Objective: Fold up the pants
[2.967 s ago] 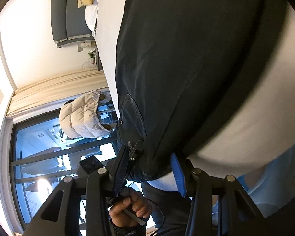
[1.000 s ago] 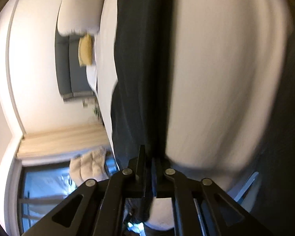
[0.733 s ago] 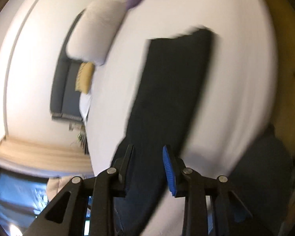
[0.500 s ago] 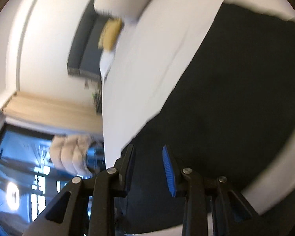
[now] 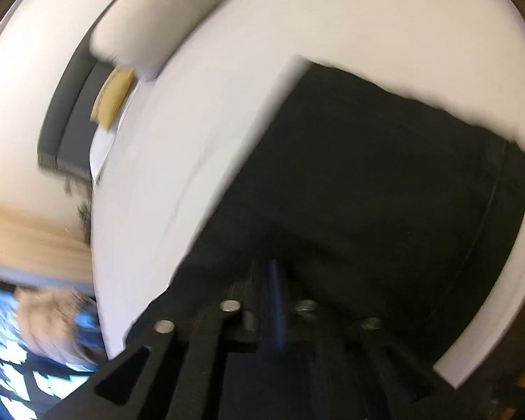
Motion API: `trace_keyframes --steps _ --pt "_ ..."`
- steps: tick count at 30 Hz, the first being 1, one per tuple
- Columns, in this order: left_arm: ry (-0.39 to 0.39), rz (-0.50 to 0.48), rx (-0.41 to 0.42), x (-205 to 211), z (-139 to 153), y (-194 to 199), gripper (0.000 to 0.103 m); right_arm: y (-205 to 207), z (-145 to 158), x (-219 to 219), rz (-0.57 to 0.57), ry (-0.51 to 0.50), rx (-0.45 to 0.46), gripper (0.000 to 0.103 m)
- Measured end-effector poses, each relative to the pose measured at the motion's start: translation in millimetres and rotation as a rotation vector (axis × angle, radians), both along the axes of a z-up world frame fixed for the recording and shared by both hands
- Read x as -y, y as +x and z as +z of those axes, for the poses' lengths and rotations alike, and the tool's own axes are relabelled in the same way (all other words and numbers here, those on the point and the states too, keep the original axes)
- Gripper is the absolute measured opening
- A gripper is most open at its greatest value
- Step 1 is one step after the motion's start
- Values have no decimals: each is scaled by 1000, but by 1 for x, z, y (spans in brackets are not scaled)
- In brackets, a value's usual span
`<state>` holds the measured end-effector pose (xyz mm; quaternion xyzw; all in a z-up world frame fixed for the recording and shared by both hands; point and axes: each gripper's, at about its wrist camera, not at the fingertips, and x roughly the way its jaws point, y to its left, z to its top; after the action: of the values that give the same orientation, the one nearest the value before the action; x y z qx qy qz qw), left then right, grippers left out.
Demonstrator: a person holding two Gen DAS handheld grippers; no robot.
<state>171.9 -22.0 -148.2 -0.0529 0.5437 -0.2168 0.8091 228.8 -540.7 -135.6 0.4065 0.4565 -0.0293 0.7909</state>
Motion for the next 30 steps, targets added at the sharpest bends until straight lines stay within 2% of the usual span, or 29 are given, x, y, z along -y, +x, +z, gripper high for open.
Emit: trace_keyframes --steps 1,3,5,7,9,11,12,13,15,17,18,19,20,22,24,26,27,28,30 --pt "-10 8 3 -4 1 -4 19 9 8 -25 103 91 47 21" --pt "-43 30 12 -13 0 -12 19 28 17 -90 319 230 91 24" --pt "-66 46 15 -19 -1 -16 19 44 21 -166 532 263 106 24" --pt "-76 63 21 -26 -1 -20 19 60 2 -236 674 335 42 24" --pt "-71 74 32 -36 0 -21 19 75 -28 -280 738 363 -41 24" --pt "-83 79 28 -42 -4 -25 19 86 -53 -298 734 351 -112 22" --pt "-86 87 28 -45 -5 -27 19 92 -62 -301 731 308 -125 4" --pt "-95 96 27 -49 -7 -29 19 103 -69 -297 718 301 -121 0" --pt "-150 116 18 -57 -11 -33 19 119 -78 -269 590 359 -84 0" --pt "-173 128 13 -61 -13 -33 19 117 -72 -251 449 280 -56 0" --pt "-168 128 17 -60 -12 -34 19 116 -67 -233 375 244 -42 3" --pt "-159 128 21 -58 -11 -36 19 112 -63 -222 334 219 -44 11" --pt "-150 130 21 -57 -9 -37 19 106 -56 -218 340 216 -36 13" --pt "-150 159 11 -59 -2 -36 19 85 -40 -235 441 271 -3 23" --pt "-138 168 9 -55 3 -32 19 60 -41 -263 561 343 -11 25" --pt "-103 151 1 -52 -2 -31 19 41 -56 -273 616 344 -52 23" --pt "-92 145 1 -50 -4 -31 19 32 -70 -266 591 349 -78 0" --pt "-87 144 0 -50 -5 -31 19 33 -81 -253 552 373 -91 0" --pt "-66 139 -1 -47 -5 -29 19 32 -92 -213 422 494 -83 0"
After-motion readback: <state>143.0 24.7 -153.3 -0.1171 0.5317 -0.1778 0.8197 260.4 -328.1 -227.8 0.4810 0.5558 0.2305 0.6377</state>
